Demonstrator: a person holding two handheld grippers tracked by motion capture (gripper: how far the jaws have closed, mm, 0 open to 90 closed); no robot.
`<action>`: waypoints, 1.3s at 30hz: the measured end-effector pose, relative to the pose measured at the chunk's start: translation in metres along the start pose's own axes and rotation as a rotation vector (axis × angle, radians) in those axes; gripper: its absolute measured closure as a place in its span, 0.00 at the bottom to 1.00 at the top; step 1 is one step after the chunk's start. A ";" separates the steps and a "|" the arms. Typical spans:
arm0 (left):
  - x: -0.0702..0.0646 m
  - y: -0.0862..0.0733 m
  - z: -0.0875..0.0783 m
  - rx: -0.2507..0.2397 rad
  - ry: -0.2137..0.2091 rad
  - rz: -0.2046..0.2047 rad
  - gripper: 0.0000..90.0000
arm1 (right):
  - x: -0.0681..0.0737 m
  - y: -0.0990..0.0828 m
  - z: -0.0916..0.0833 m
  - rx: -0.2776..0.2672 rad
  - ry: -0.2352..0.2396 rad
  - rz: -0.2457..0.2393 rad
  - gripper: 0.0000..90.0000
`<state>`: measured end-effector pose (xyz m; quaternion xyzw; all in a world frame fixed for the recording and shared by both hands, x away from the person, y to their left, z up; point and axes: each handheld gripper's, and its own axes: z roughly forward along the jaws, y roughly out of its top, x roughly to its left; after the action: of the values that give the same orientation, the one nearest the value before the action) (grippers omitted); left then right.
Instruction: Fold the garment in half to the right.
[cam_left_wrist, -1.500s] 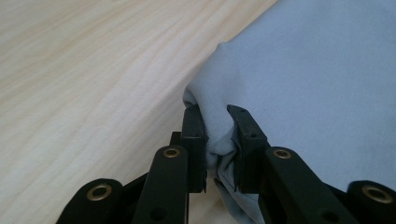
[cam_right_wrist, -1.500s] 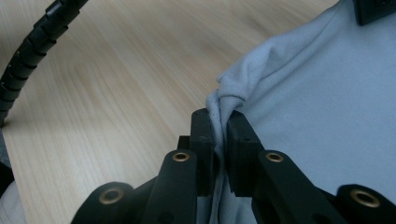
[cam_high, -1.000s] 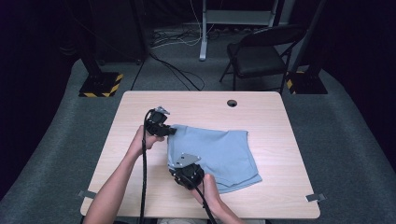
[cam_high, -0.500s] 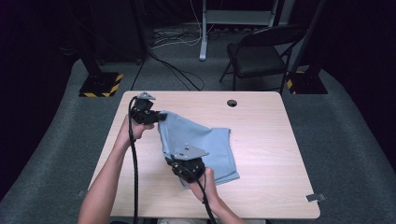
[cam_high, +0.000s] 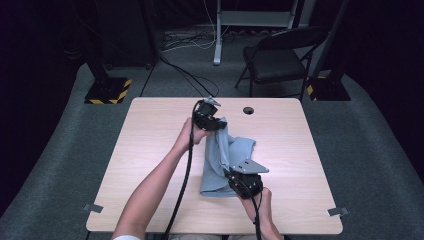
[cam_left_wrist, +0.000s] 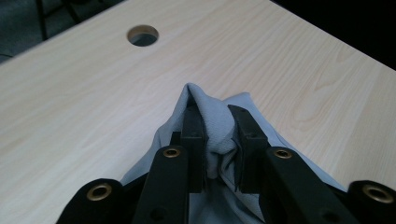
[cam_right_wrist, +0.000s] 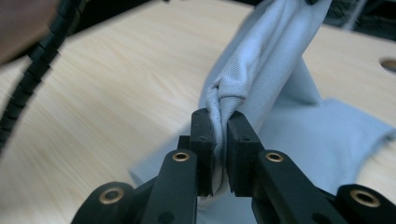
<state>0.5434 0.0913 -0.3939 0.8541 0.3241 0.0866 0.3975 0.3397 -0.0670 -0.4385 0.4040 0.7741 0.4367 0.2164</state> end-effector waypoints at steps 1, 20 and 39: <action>-0.002 -0.001 0.009 0.015 -0.006 -0.004 0.86 | -0.003 -0.005 0.001 0.022 -0.014 -0.007 0.92; -0.024 -0.034 0.111 0.202 0.017 0.012 0.86 | -0.029 -0.052 0.037 0.311 -0.069 -0.048 0.92; -0.037 -0.077 0.073 0.161 0.121 0.057 0.86 | -0.010 -0.063 0.032 0.292 0.043 -0.044 0.92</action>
<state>0.5071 0.0589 -0.4955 0.8853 0.3289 0.1229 0.3050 0.3401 -0.0773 -0.5090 0.4045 0.8425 0.3233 0.1482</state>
